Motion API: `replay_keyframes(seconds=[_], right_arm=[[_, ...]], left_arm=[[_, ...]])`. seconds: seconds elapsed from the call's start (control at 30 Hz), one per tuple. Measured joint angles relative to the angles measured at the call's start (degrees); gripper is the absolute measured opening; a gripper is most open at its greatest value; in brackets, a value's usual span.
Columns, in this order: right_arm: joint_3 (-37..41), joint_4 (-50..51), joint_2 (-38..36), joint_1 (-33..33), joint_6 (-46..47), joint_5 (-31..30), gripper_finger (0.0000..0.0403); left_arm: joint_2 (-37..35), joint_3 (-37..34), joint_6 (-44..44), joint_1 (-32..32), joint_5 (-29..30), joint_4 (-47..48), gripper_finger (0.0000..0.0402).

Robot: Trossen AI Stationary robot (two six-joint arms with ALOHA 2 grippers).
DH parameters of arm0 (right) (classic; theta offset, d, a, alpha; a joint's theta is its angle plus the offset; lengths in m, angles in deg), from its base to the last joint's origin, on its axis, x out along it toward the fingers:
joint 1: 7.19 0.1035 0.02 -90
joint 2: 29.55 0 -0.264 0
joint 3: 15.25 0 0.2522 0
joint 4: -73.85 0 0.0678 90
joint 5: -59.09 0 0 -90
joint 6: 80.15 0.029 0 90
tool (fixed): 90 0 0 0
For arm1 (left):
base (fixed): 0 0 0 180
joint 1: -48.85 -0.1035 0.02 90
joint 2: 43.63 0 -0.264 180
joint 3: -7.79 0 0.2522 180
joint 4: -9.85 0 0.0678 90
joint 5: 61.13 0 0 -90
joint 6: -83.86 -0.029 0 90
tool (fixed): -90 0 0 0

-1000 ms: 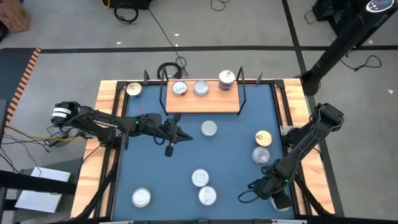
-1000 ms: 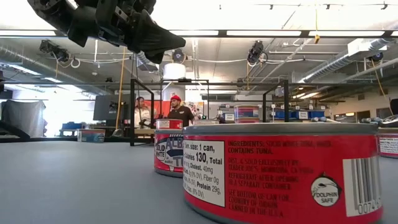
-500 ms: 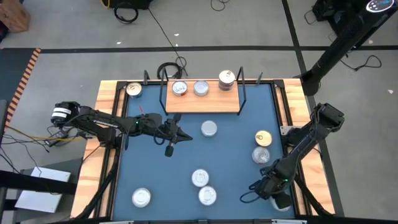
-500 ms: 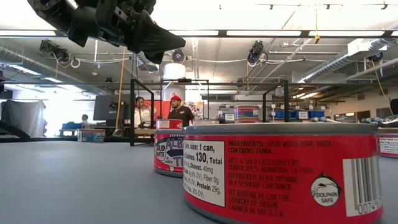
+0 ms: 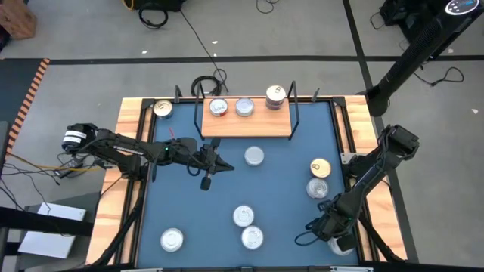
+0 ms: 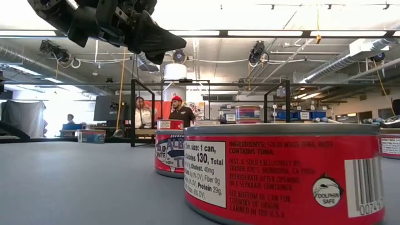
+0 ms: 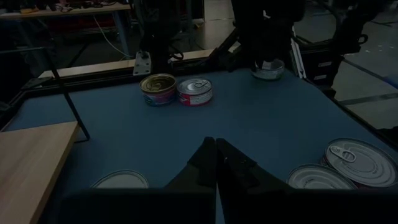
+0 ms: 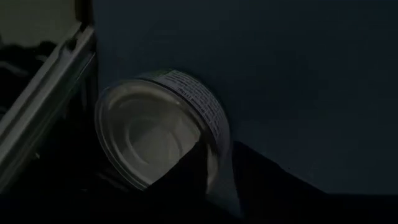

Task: Stack canned seafood by type on shelf
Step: Stack the green tuna can on top of the green tuna can on the shelf

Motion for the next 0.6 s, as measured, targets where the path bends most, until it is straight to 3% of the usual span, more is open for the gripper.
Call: replay_keyframes(seconds=[0.2,0.4,0.6], right_arm=[[0.0,0.2,-0.1,-2.8,1.0,0.2,0.0010],[0.0,0.0,-0.3,-6.4,1.3,-0.6,0.0007],[0.2,0.4,-2.8,-11.9,3.6,-5.3,0.0004]], left_arm=[[0.0,0.0,0.0,0.0,0.0,0.0,0.0006],[0.0,0.0,0.1,0.0,0.0,0.0,0.0006],[0.0,0.0,0.2,0.0,0.0,0.0,0.0006]])
